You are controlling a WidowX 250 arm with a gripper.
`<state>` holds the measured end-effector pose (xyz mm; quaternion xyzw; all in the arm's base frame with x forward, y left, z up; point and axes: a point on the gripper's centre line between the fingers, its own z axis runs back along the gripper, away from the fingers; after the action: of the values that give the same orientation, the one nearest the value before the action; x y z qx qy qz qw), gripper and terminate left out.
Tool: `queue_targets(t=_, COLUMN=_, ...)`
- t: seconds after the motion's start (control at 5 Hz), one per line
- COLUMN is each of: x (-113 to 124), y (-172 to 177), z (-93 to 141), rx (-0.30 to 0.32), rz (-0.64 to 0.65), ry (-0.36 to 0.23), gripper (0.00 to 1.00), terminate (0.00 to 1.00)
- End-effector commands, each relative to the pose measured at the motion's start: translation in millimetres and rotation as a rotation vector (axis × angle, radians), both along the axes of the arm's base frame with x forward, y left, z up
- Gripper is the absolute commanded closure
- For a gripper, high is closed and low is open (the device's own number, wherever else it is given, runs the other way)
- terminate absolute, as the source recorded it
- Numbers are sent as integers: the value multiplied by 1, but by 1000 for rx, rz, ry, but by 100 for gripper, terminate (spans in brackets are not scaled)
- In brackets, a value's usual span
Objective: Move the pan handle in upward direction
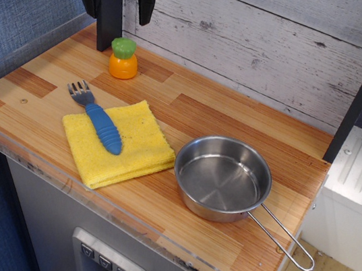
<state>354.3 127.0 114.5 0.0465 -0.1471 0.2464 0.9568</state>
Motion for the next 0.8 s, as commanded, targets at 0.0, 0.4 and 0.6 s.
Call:
queue_targets(t=0.0, x=0, y=0, z=0, rx=0, rz=0, ry=0, gripper=0, terminate=0)
queue_targets(t=0.4, x=-18, y=-16, z=-3, rx=-30, rz=32, ry=-41, gripper=0, terminate=0)
queue_targets(t=0.6, x=-34, y=-22, z=-4, rx=-63, rz=32, ry=-74, gripper=0, terminate=0)
